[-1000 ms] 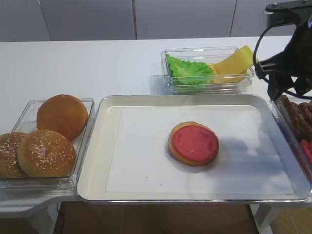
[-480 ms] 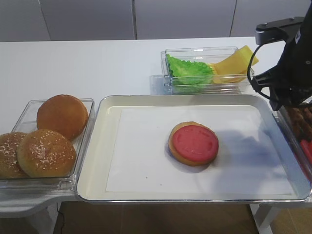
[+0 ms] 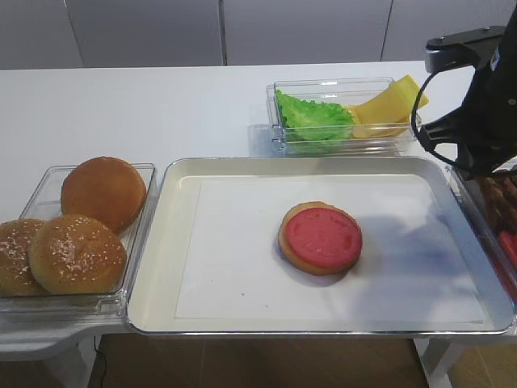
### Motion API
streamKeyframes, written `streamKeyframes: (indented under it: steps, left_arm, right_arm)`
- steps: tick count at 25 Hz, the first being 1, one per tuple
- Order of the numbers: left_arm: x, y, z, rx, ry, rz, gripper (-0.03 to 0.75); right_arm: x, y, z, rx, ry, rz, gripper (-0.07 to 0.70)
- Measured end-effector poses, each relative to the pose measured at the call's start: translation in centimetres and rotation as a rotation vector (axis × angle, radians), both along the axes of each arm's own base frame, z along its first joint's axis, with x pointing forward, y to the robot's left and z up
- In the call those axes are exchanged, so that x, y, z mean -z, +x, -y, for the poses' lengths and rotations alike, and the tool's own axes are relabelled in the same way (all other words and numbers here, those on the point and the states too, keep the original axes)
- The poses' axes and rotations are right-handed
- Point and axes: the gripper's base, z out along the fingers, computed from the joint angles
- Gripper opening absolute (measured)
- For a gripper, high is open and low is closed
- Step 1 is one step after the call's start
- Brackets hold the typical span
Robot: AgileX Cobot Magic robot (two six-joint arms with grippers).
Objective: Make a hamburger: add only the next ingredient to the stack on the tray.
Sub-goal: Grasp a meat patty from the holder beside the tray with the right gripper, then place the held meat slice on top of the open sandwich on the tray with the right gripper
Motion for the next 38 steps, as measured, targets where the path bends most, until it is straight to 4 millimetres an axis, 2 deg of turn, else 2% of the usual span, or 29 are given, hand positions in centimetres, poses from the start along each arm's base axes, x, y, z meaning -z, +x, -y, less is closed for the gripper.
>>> streamKeyframes:
  steps: [6,10,20,24,31,38]
  left_arm:
    - [0.0,0.0,0.0,0.0,0.0,0.0,0.299]
    - [0.0,0.0,0.0,0.0,0.0,0.0,0.299]
    - [0.0,0.0,0.0,0.0,0.0,0.0,0.299]
    - [0.0,0.0,0.0,0.0,0.0,0.0,0.299]
    - [0.0,0.0,0.0,0.0,0.0,0.0,0.299]
    - [0.0,0.0,0.0,0.0,0.0,0.0,0.299]
  right_arm:
    - [-0.1,0.0,0.0,0.011,0.003,0.001,0.11]
    - [-1.2,-0.4,0.0,0.026,0.02,0.016,0.109]
    - [-8.3,-2.3,0.0,0.04,0.13,0.184,0.107]
    - [-10.0,-3.6,-1.4,-0.02,0.149,0.231,0.107]
    - [-9.7,-5.4,-6.3,-0.157,0.127,0.228,0.106]
    - [-6.3,-5.3,-11.0,-0.265,0.074,0.139,0.106]
